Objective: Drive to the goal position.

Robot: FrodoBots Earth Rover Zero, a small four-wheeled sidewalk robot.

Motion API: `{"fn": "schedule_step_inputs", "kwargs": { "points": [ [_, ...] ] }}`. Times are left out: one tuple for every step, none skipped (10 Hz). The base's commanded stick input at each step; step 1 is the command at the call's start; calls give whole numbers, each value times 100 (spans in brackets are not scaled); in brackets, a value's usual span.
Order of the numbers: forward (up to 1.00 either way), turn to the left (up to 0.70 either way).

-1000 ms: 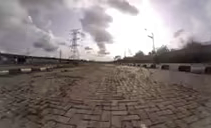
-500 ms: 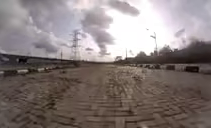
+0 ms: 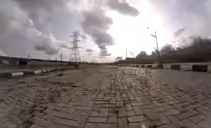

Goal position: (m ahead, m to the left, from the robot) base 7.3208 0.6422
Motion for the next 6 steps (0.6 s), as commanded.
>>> {"fn": "schedule_step_inputs", "kwargs": {
  "points": [
    [100, 0],
    [100, 0],
    [100, 0],
    [100, 0],
    [100, 0],
    [100, -12]
  ]
}}
